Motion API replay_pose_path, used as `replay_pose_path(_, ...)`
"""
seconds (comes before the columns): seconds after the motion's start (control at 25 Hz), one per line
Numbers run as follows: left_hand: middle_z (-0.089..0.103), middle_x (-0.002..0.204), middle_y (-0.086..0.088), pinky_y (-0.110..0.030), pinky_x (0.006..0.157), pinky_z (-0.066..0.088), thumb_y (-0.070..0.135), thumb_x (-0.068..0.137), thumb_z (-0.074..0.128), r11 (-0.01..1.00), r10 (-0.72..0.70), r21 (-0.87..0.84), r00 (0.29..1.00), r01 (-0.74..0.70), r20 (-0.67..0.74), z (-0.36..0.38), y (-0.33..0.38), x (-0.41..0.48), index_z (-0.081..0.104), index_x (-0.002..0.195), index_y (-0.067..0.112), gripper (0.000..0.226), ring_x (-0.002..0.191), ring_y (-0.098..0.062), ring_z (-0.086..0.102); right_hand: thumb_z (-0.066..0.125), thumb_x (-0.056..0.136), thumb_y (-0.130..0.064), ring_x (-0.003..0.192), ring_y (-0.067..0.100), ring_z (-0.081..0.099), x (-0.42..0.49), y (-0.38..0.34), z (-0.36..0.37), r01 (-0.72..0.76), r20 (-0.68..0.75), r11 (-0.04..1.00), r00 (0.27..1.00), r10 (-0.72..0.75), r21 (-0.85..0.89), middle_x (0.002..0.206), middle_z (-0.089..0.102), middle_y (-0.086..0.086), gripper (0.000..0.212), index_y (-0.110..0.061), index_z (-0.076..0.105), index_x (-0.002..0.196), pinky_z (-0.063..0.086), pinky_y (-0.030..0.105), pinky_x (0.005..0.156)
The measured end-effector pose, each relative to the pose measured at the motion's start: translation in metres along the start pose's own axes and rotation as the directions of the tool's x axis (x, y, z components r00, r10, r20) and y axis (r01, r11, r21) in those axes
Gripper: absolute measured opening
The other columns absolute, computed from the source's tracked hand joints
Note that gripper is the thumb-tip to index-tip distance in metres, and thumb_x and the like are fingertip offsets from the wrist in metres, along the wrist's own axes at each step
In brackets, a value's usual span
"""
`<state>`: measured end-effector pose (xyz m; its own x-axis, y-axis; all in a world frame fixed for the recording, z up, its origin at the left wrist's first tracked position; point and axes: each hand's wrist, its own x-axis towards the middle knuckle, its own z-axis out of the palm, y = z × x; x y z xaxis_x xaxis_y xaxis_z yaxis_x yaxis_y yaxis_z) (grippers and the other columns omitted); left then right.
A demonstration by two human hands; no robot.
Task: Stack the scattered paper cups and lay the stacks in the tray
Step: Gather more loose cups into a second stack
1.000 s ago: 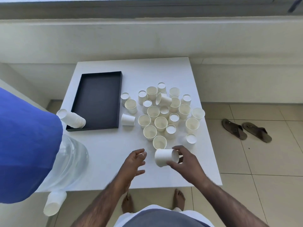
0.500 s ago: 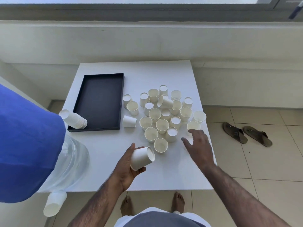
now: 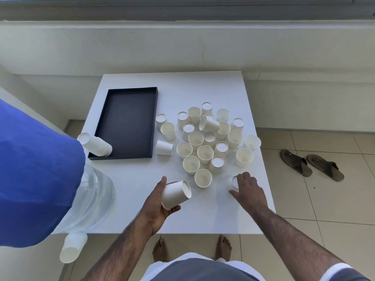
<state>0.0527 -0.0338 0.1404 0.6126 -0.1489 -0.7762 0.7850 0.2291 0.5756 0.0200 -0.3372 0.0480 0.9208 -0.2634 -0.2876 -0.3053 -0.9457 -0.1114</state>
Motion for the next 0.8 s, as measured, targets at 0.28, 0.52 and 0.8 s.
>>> replay_pose_path(0.28, 0.073, 0.109, -0.009, -0.036, 0.071, 0.056, 0.056, 0.097, 0.058, 0.998, -0.010, 0.066, 0.999, 0.008, 0.040, -0.001, 0.012, 0.003, 0.073, 0.121, 0.015, 0.050, 0.090, -0.026, 0.066, 0.061, 0.093, -0.020, 0.107, 0.033, 0.057, -0.002, -0.021, -0.008, -0.006, 0.037, 0.998, 0.999, 0.003, 0.068, 0.119, 0.050, 0.008, 0.035, -0.014, 0.051, 0.126, 0.047, 0.037, 0.064)
replay_pose_path(0.52, 0.074, 0.110, -0.009, -0.038, 0.074, 0.056, 0.055, 0.100, 0.055, 0.998, 0.011, 0.068, 0.998, -0.015, 0.060, -0.006, 0.024, 0.008, 0.073, 0.123, 0.014, 0.051, 0.094, -0.027, 0.067, 0.081, 0.085, -0.022, 0.095, 0.013, 0.066, -0.047, -0.066, -0.097, 0.002, -0.057, 0.502, 0.994, 0.094, 0.865, 0.112, 0.067, -0.011, 0.038, -0.029, 0.067, 0.120, 0.053, 0.025, 0.078)
replay_pose_path(0.8, 0.077, 0.109, -0.014, -0.048, 0.094, 0.060, 0.051, 0.104, 0.051, 0.988, 0.034, 0.147, 0.990, -0.054, 0.135, 0.000, 0.033, 0.007, 0.070, 0.118, 0.009, 0.048, 0.096, -0.030, 0.073, 0.083, 0.080, -0.023, 0.098, 0.010, 0.068, -0.068, -0.129, -0.105, 0.053, 0.036, 0.472, 0.983, -0.178, 0.880, 0.116, 0.069, -0.014, 0.040, -0.033, 0.070, 0.117, 0.060, 0.031, 0.083)
